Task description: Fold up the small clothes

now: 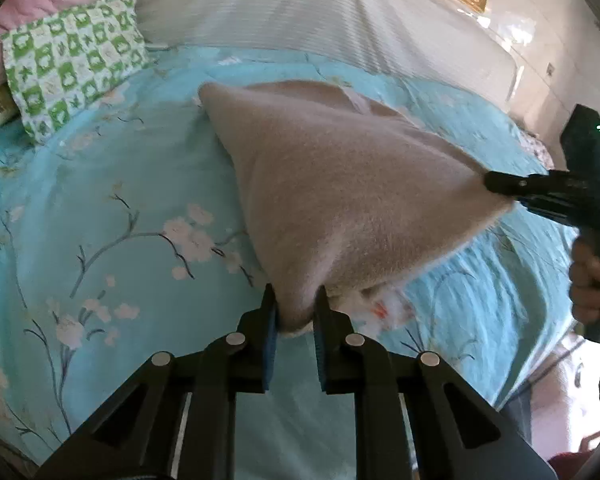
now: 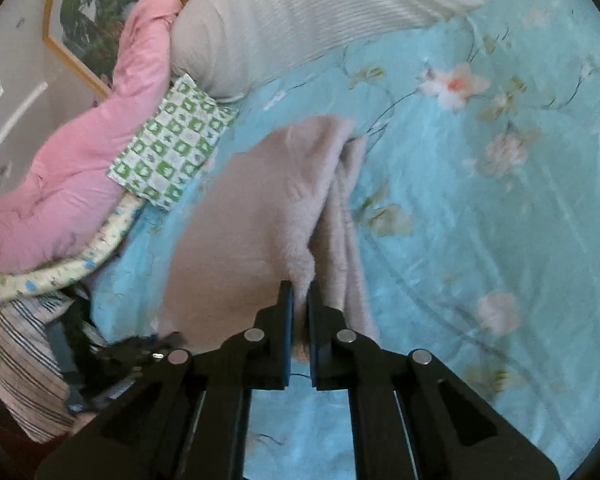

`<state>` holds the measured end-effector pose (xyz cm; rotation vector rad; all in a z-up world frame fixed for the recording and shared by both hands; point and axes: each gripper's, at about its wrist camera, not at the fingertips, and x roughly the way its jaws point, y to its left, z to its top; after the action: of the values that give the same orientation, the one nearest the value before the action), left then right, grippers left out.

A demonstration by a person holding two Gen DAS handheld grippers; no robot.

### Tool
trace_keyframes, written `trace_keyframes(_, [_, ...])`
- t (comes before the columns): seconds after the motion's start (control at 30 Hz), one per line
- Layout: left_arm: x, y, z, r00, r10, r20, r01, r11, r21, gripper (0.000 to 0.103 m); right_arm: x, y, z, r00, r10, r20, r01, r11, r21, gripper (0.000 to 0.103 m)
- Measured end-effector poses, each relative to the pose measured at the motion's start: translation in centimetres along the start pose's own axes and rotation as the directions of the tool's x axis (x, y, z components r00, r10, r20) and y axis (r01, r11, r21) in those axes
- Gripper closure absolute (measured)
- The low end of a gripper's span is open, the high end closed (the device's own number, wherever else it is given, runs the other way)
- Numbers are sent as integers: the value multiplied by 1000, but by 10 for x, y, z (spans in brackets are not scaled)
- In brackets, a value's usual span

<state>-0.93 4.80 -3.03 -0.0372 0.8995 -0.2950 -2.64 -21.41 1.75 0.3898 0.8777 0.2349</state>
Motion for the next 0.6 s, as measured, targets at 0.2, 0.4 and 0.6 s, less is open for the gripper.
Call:
trace_keyframes(0.2, [17, 15, -10, 996, -53, -69, 45, 994, -101, 89, 36, -19, -18, 991, -89, -103, 89, 996, -2, 97])
trace_keyframes(0.4, [13, 19, -19, 986, -79, -145, 63, 992, -113, 90, 32, -16, -15, 986, -122, -113, 118, 992, -36, 96])
trace_keyframes(0.6, [-25, 32, 9, 995, -80, -60, 73, 991, -113, 85, 9, -7, -6, 978, -196, -72, 193, 980, -46, 81])
